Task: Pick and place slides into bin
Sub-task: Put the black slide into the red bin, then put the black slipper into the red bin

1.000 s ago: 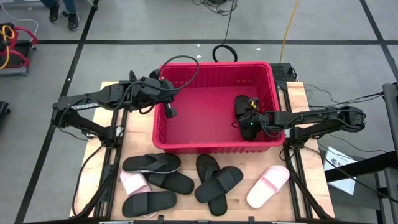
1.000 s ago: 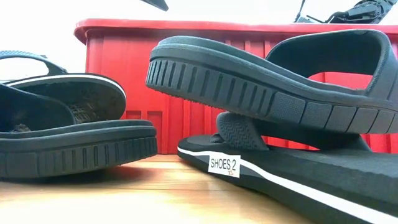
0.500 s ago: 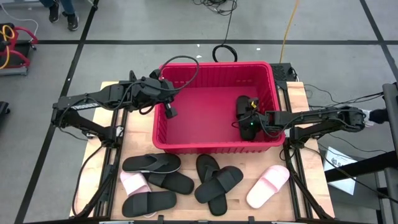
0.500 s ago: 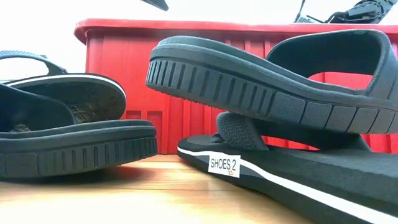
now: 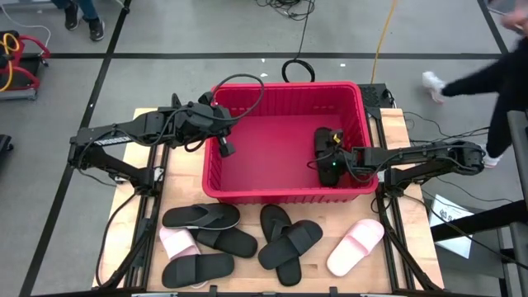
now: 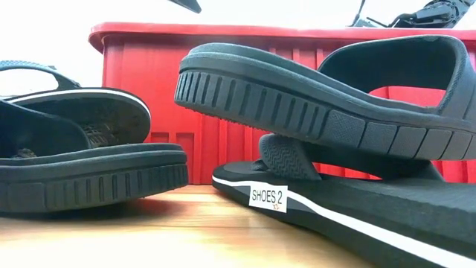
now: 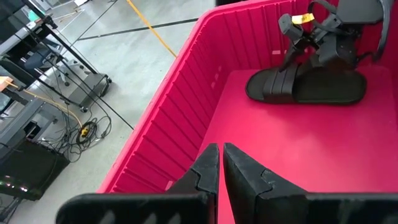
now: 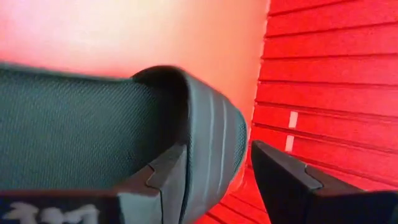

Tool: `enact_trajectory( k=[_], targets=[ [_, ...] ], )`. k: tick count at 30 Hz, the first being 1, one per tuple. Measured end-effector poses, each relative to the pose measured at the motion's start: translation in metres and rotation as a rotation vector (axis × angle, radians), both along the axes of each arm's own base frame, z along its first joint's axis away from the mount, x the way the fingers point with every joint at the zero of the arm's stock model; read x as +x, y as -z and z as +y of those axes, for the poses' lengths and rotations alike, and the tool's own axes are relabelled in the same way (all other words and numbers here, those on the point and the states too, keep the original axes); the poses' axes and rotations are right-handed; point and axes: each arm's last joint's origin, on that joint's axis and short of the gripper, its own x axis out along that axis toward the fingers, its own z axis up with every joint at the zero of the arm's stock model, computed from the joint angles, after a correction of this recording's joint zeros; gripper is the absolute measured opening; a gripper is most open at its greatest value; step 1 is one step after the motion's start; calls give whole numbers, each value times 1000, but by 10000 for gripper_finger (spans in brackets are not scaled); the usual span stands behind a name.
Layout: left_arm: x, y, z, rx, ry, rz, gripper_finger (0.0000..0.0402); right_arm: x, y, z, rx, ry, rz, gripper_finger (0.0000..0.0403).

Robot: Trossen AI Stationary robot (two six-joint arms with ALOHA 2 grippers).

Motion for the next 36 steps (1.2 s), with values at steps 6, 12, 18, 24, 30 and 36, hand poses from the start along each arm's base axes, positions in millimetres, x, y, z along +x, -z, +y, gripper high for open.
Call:
enact_trajectory(
  k=[6,12,18,24,30,36],
  targets=[
    [0,0,1,-2,-7,-2,26,0,-4,0,23,50,-89,166],
    [0,0,2,-21,-22,-17,26,-1,-6,0,14,41,-82,168],
    [0,0,2,-23,-24,-19,26,-1,-8,-2,-78,47,-43,165],
    [0,0,2,-23,-24,-18,26,3,-18,-5,-221,98,-91,163],
    [0,0,2,-23,-24,-18,26,5,-45,-5,-241,131,-356,165],
    [0,0,2,-48,-38,-39,26,-5,-73,2,-275,115,-508,163]
  ],
)
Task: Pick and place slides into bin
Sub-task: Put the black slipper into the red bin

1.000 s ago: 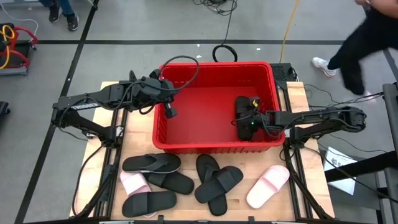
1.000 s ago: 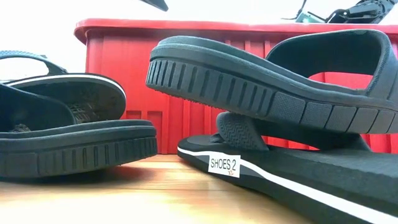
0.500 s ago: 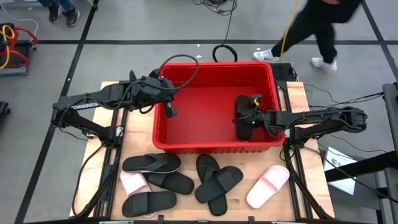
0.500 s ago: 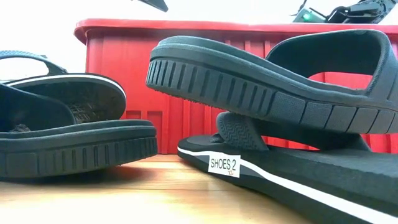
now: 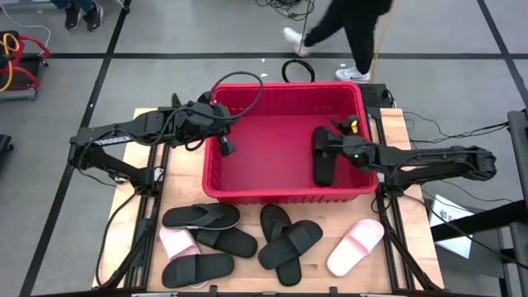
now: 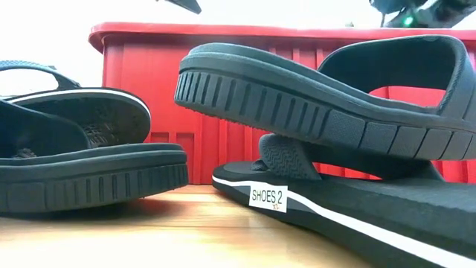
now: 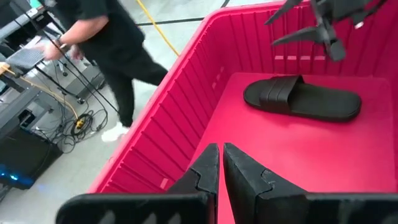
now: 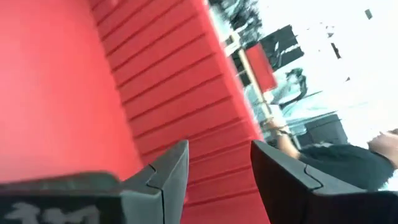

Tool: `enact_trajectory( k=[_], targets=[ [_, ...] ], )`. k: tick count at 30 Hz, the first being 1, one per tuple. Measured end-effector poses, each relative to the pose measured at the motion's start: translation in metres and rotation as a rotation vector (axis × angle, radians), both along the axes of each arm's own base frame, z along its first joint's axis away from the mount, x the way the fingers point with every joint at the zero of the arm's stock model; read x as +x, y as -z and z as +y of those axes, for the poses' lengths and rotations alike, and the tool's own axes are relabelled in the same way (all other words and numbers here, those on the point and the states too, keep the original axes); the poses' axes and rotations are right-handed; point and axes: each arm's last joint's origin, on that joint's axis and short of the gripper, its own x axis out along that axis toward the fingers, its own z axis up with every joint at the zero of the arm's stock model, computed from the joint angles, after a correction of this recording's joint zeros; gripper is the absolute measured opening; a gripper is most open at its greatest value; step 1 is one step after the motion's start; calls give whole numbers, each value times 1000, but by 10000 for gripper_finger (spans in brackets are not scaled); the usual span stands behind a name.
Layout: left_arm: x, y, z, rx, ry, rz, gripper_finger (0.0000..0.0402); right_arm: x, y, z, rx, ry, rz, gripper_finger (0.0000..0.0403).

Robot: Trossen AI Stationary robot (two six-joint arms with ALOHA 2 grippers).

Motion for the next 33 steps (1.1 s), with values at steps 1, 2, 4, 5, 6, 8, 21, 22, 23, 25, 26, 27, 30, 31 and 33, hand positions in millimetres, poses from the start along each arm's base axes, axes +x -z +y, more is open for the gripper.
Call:
enact_trajectory(
  k=[1,2,4,5,6,8,21,22,23,25,26,27,30,31,33],
  targets=[
    [0,0,0,0,0,0,26,-1,-6,2,-14,5,-17,162],
    [0,0,0,0,0,1,26,-3,-13,4,-27,12,-37,161],
    [0,0,0,0,1,1,26,-5,-25,7,-45,30,-79,161],
    [0,0,0,-1,0,-1,26,-6,-32,9,-50,35,-102,161],
    [0,0,0,-6,-3,-4,26,-7,-37,11,-52,29,-123,160],
    [0,0,0,-18,-11,-12,26,-7,-47,15,-44,9,-174,160],
    [0,0,-1,-37,-17,-26,26,-4,-66,63,72,-238,-349,160],
    [0,0,-2,-35,-16,-23,26,-5,-66,67,76,-261,-348,160],
    [0,0,-2,-30,-12,-19,26,-5,-66,72,80,-284,-347,160],
    [0,0,-3,-31,-2,-17,26,-6,-67,80,94,-325,-354,160],
    [1,0,-4,-31,3,-16,26,-7,-67,83,107,-344,-364,160],
    [0,0,-5,-27,9,-13,26,-8,-67,87,122,-362,-377,160],
    [-3,-3,-11,-8,44,-7,26,-11,-66,99,167,-422,-398,160],
    [-5,-4,-13,-4,55,-15,26,-12,-65,104,179,-444,-401,160],
    [-9,-7,-18,0,76,-18,26,-15,-65,114,200,-498,-405,160]
  ],
)
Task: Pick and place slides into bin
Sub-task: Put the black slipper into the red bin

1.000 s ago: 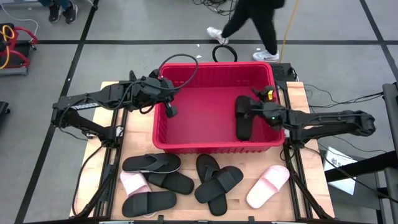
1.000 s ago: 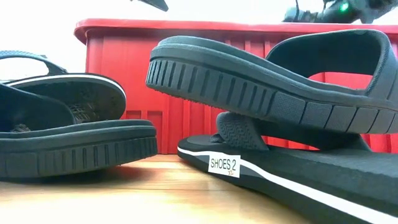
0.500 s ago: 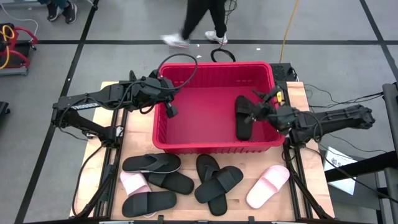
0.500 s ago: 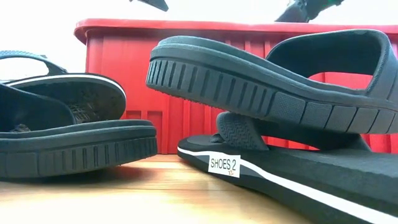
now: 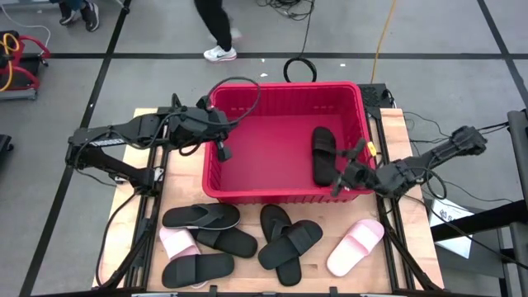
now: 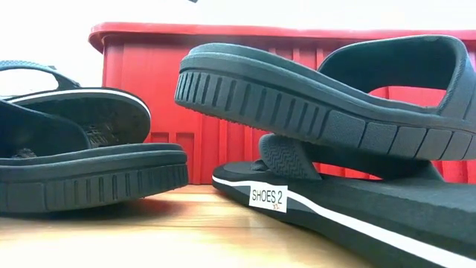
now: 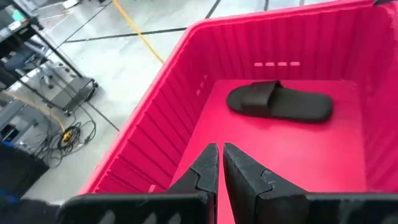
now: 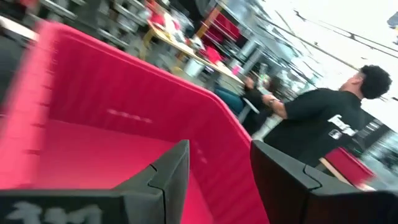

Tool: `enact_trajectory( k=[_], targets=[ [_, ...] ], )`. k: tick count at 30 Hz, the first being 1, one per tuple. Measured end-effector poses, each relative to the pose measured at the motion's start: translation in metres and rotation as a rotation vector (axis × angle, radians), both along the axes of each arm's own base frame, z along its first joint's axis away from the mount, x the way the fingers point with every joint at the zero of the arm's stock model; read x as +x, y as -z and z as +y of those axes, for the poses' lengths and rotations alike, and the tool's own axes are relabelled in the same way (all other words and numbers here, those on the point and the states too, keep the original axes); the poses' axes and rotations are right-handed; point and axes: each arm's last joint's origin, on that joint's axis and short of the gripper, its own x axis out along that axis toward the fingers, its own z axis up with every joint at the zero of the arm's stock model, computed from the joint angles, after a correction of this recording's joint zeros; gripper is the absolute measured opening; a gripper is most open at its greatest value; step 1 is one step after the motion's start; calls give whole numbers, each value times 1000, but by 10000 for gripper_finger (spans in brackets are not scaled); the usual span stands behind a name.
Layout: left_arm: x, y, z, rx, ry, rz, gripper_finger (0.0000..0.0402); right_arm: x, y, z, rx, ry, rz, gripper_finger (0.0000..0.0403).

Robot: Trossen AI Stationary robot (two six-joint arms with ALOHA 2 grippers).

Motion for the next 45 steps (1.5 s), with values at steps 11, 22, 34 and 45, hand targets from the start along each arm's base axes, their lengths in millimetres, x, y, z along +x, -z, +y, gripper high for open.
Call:
enact_trajectory(
  k=[11,22,34,45],
  targets=[
    [-22,-10,-22,1,89,-15,26,-26,1,49,164,-336,-48,160],
    [-27,-10,-35,-9,144,-4,26,-50,-1,76,332,-523,-85,160],
    [-28,-15,-42,9,-2,-88,26,-72,-14,65,212,-440,-123,160],
    [-27,-15,-26,65,-60,-67,26,-80,-50,10,102,70,-176,160]
  ],
)
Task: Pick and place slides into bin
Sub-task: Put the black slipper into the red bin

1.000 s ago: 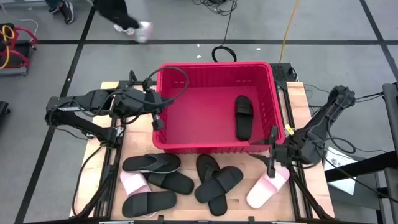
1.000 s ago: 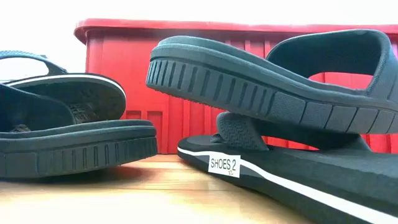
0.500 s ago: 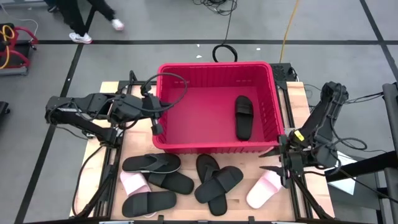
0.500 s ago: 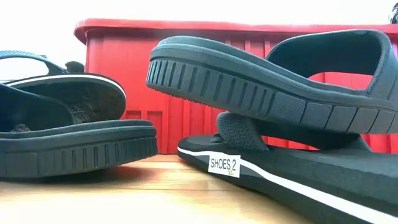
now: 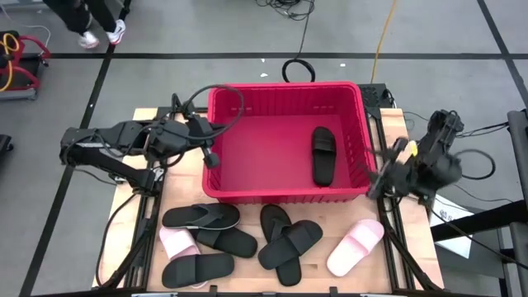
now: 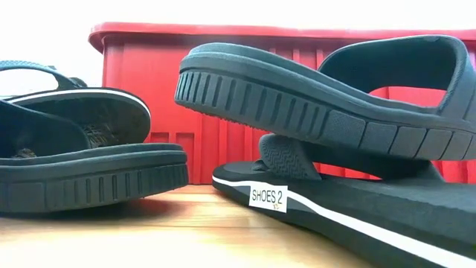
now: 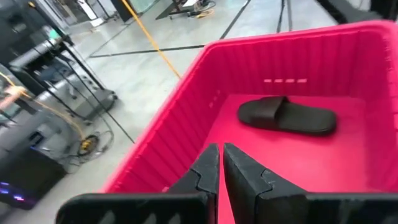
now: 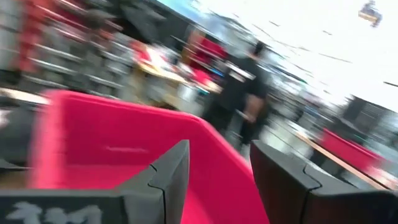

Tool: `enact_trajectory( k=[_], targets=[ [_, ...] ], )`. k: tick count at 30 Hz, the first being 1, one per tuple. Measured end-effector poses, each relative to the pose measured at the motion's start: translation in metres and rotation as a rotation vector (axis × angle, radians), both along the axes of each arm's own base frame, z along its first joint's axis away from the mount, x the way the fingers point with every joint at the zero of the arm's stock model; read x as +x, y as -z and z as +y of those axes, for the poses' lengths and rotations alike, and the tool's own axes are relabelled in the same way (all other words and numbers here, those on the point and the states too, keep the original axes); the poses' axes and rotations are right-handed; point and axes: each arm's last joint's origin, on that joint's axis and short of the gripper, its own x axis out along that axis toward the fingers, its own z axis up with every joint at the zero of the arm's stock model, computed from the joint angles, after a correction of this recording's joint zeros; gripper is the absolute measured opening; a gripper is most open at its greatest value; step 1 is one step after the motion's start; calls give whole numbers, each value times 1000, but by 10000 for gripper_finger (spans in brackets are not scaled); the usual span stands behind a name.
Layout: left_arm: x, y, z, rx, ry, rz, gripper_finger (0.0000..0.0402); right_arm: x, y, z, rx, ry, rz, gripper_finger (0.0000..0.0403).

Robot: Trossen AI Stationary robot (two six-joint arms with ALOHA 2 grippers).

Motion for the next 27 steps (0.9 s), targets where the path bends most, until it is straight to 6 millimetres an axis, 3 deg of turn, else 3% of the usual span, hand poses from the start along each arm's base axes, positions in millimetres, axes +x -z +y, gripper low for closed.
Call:
enact_trajectory(
  k=[4,8,16,22,27],
  targets=[
    [2,-5,15,63,-35,-13,26,2,-13,-15,-6,114,-11,160],
    [3,-10,30,91,-88,-45,26,10,-12,-24,6,223,-20,160],
    [0,-10,48,79,-154,-48,26,37,-1,-16,-49,302,34,160],
    [1,-7,43,39,-88,-33,26,43,2,-12,25,295,-32,160],
    [1,4,19,-38,-12,37,26,40,3,-1,4,193,-32,160]
  ],
)
